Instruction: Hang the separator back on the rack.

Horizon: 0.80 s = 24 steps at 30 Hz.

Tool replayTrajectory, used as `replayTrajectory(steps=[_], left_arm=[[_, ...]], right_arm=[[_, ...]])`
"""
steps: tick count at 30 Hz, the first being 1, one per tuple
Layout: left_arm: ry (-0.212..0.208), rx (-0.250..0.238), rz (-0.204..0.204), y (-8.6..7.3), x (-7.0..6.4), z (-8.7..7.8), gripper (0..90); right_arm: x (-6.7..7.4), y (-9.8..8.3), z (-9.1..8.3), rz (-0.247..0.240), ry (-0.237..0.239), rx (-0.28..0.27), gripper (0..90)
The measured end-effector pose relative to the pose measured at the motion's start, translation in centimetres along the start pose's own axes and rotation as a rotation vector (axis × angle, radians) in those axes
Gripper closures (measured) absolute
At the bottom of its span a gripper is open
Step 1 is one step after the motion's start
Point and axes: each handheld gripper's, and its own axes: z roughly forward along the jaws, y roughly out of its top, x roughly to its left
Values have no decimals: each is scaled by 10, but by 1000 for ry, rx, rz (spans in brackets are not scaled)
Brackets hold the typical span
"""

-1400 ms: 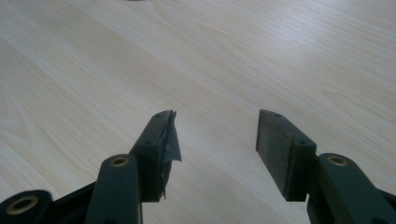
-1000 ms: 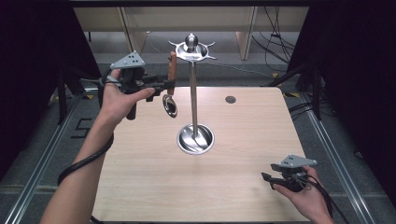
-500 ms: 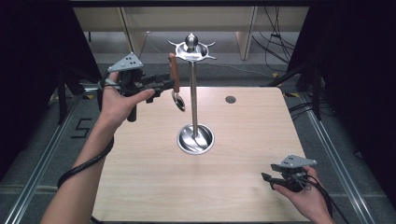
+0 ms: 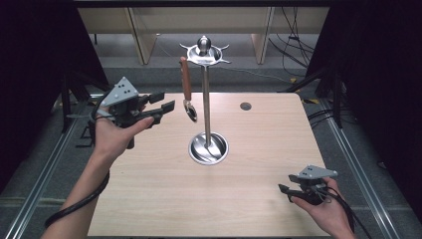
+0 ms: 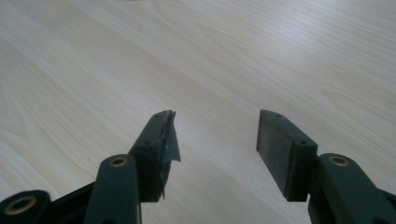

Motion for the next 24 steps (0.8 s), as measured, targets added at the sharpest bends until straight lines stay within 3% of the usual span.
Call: replayTrajectory(steps=[7,8,9,11,17,18,24], left_arm=[[37,-2,-30,-23,-11,-24,483],[38,-10,-15,-25,-11,-26,483],[49,0,-37,-31,-14,-31,482],[58,-7,-26,-38,-15,-36,480],[73,11,-38,-67,-24,-52,469],[86,17,-48,-72,-26,-55,468],[136,49,-72,-102,-31,-66,465]], right_arm=[[0,0,-1,-3,1,0,469],[0,0,-1,4,1,-2,468],[0,0,-1,4,0,-2,468],[0,0,-2,0,4,1,468],[1,0,-2,16,4,6,466],[0,0,-1,-6,-3,-1,466],[1,0,-1,-6,1,-7,465]])
